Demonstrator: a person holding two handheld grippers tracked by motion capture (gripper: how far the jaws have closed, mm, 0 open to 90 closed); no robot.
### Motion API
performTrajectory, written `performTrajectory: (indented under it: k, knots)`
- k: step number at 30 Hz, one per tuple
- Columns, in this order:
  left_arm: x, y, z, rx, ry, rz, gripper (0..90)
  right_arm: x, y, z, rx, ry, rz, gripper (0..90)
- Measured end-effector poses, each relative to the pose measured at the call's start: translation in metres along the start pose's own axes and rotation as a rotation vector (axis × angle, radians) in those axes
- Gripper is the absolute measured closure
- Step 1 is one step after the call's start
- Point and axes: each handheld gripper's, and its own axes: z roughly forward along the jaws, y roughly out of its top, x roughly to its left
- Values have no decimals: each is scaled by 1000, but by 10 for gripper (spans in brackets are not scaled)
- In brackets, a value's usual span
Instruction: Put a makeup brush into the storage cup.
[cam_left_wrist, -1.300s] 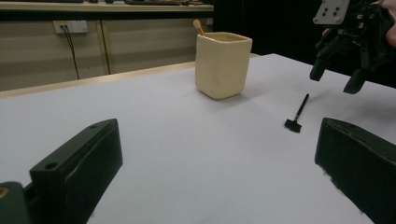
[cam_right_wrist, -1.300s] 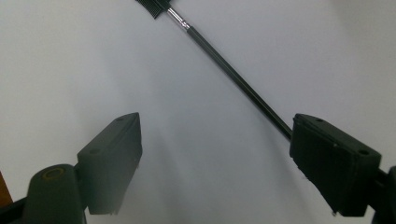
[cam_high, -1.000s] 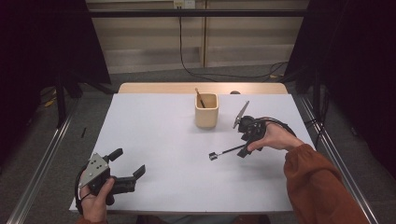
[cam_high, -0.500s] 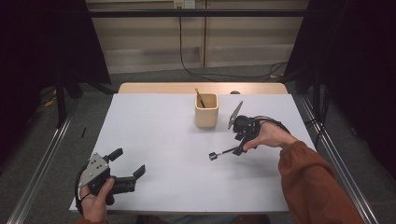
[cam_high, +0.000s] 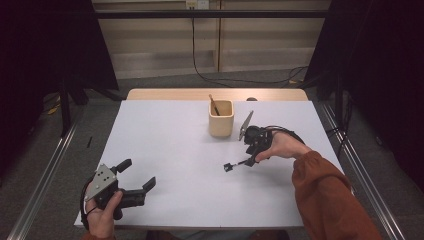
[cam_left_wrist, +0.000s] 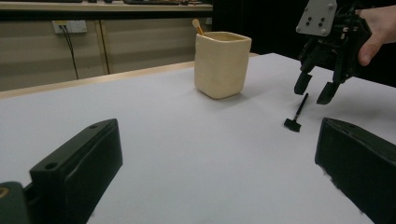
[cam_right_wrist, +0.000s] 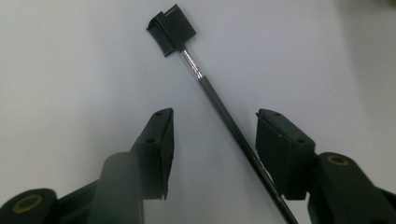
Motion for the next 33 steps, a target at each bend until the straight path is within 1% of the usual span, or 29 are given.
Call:
performTrajectory:
  k: [1, 3, 4, 6, 8, 10, 13, 14, 15, 16, 19, 20, 23, 26, 30, 32, 33]
  knots:
    - [0, 0, 0, -1, 0, 0, 8, 0, 0, 2, 4, 1, 2, 513]
    - [0, 0, 0, 0, 1, -1, 8, 0, 2, 3, 11, 3, -10, 525]
    - [0, 0, 0, 0, 0, -2, 8, 0, 2, 4, 5, 0, -6, 538]
    - [0, 0, 0, 3, 1, -3, 8, -1, 4, 6, 8, 4, -20, 564]
    - [0, 0, 0, 0, -2, -1, 8, 0, 5, 8, 23, 1, -18, 572]
    - [0, 0, 0, 2, -1, -1, 8, 0, 6, 10, 22, -2, -28, 588]
    - [0, 0, 0, 2, -1, -1, 8, 0, 7, 12, 22, -1, -25, 605]
    - [0, 0, 0, 1, -2, 1, 8, -1, 8, 13, 26, -2, -33, 613]
    - [0, 0, 0, -1, -2, 0, 8, 0, 8, 15, 29, -3, -29, 620]
    - [0, 0, 0, 2, -2, -1, 8, -1, 8, 16, 36, -5, -39, 626]
    - [0, 0, 0, 1, -1, 0, 8, 0, 10, 17, 33, 0, -37, 645]
    - [0, 0, 0, 2, 0, 0, 8, 0, 10, 18, 29, -1, -44, 649]
    - [0, 0, 0, 3, 0, 0, 8, 0, 10, 20, 50, -4, -51, 664]
    - [0, 0, 0, 2, -2, 2, 8, 1, 11, 23, 59, -5, -66, 674]
    - [0, 0, 0, 1, -3, 1, 8, 2, 10, 23, 57, -17, -67, 691]
    - [0, 0, 0, 0, -3, 2, 8, 3, 11, 24, 56, -26, -85, 697]
    - [0, 0, 0, -2, -3, 0, 8, 3, 11, 24, 61, -28, -86, 700]
